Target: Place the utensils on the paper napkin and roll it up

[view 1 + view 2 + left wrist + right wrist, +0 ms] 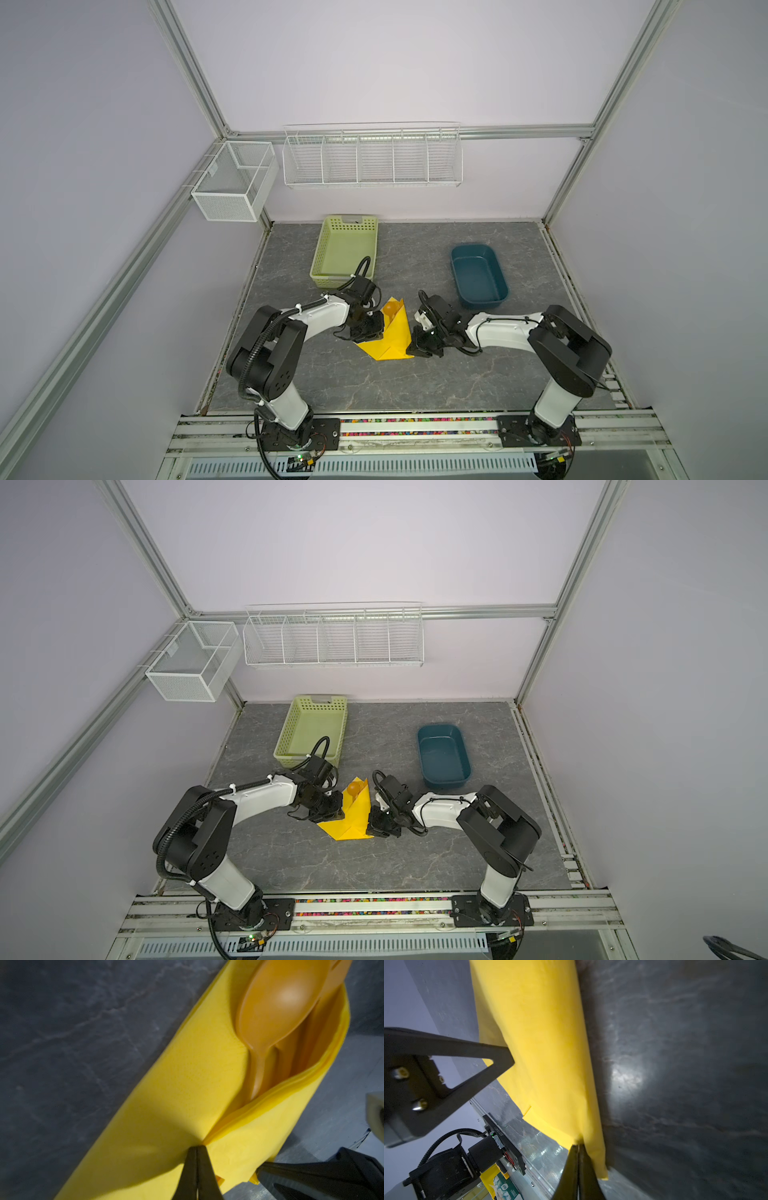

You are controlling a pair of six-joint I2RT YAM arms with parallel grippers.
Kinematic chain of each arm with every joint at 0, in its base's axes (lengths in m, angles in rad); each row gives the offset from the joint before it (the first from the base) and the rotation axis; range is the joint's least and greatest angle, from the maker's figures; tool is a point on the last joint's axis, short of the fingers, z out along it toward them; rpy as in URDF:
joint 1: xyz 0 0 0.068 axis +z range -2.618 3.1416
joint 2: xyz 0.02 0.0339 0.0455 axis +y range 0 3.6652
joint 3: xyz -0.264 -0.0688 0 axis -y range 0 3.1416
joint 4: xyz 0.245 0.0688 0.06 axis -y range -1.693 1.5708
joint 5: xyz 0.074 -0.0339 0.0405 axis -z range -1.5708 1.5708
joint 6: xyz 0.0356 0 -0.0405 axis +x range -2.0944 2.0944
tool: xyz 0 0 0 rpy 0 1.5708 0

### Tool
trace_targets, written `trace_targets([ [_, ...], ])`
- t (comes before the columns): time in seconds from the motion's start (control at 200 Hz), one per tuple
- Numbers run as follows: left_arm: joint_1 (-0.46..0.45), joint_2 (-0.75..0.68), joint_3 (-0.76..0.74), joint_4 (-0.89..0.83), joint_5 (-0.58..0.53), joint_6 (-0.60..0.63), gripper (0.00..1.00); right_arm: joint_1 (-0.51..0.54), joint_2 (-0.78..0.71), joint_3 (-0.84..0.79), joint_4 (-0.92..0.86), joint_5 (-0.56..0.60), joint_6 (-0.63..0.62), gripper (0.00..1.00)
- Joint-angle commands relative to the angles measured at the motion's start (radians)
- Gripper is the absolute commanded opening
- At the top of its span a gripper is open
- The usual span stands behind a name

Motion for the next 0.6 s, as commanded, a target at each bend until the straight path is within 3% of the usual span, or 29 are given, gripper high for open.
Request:
trace_targets([
  [0.0,-0.006,0.010,-0.006,-0.077,-0.074,0.006,0.00,0.007,0.030,-0.031,-0.003,-0.007,0.028,0.07],
  [0.335,-0.009,-0.098,0.100,-0.156,-0.066,0.000,0.00,0.006,0.020,-0.040,-0.029,0.014,0.026,0.06],
  [0.595,-0.097,-0.096,0.134,-0.115,-0.037,-0.067,0.03,0.007,0.017,-0.035,-0.030,0.013,0.028,0.07],
])
